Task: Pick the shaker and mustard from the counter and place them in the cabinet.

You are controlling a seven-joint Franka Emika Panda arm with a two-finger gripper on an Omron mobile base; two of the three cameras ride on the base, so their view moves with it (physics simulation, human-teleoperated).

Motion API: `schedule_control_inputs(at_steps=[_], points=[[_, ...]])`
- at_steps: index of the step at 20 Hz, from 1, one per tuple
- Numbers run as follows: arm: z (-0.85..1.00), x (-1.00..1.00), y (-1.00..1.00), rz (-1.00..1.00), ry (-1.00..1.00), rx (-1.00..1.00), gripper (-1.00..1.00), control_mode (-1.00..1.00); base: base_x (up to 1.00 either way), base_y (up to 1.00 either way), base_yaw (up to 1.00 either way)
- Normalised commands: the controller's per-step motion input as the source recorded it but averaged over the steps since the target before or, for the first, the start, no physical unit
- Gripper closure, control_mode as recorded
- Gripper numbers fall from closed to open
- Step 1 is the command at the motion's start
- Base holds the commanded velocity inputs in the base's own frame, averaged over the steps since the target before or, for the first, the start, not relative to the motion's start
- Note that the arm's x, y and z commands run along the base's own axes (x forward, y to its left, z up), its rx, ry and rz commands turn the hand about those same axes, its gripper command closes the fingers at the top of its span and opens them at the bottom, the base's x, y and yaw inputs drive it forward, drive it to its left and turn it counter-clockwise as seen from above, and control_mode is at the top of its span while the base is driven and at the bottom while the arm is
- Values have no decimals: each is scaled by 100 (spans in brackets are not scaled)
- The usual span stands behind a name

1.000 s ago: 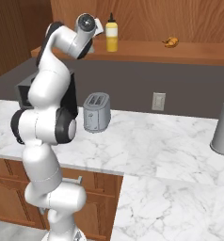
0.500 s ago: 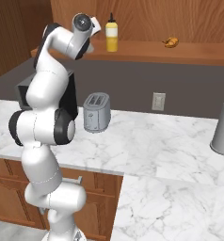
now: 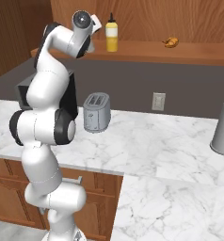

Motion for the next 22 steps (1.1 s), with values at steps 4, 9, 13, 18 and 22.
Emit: schedule_control_inputs(at_steps=[4, 9, 13, 18, 22], points=[[0, -1, -3, 0, -1, -5, -100, -100, 0, 0, 0], [0, -28, 0, 0, -3, -3, -100, -100, 0, 0, 0], [0, -22, -2, 0, -5, -8, -100, -100, 0, 0, 0], [-2, 2, -14, 0, -4, -18, -100, -100, 0, 0, 0], [-30, 33, -13, 0, 0, -18, -100, -100, 0, 0, 0]])
